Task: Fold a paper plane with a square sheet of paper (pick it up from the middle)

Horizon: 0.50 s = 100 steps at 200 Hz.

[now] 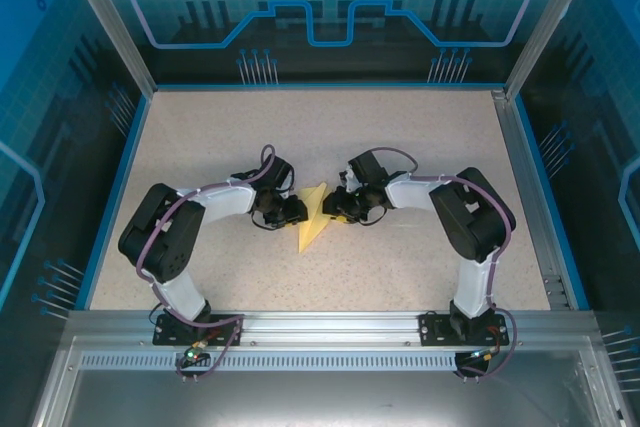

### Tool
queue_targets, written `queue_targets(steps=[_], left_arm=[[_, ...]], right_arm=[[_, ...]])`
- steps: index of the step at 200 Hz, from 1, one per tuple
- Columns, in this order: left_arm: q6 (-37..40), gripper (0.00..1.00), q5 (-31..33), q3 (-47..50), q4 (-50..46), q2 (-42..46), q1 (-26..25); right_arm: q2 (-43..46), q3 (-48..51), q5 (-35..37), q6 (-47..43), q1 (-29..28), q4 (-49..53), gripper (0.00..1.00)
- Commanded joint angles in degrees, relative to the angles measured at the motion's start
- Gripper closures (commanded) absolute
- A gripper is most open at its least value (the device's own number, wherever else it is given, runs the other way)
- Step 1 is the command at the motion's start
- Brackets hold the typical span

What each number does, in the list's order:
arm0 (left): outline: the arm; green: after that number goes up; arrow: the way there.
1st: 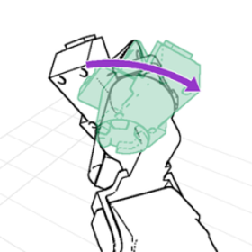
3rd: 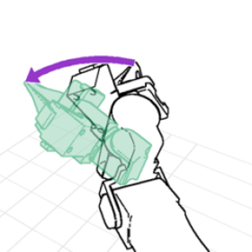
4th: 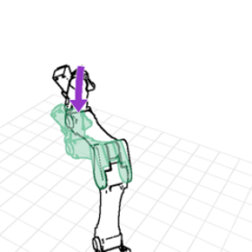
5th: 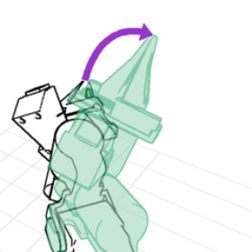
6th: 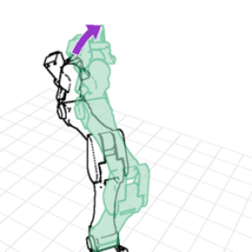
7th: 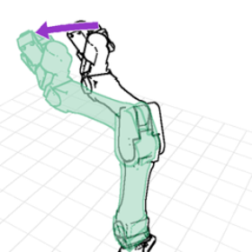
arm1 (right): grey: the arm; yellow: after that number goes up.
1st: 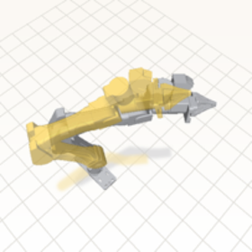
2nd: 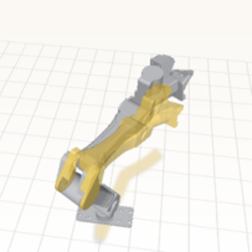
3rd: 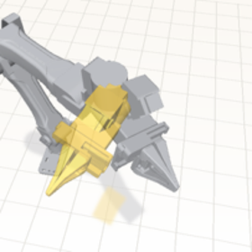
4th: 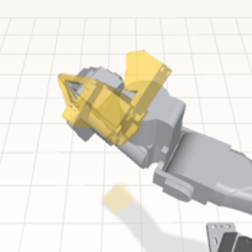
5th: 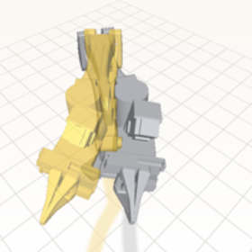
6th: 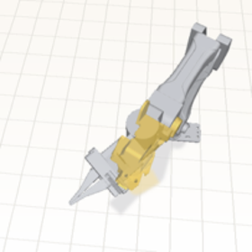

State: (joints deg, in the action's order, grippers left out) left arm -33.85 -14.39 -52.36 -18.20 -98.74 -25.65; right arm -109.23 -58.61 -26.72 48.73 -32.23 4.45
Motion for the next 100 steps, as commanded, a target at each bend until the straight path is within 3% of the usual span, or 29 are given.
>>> queue_targets(steps=[1,100], left_arm=[[1.69,0.69,-1.27,-0.99,-0.70,-1.82,-0.01],[1.11,0.73,-0.77,-0.64,-0.88,-1.90,-0.01]], right_arm=[[-1.23,-1.03,-2.55,1.42,-1.11,-3.05,0.62],[-2.39,-2.88,-4.39,3.91,-1.48,-8.80,0.54]])
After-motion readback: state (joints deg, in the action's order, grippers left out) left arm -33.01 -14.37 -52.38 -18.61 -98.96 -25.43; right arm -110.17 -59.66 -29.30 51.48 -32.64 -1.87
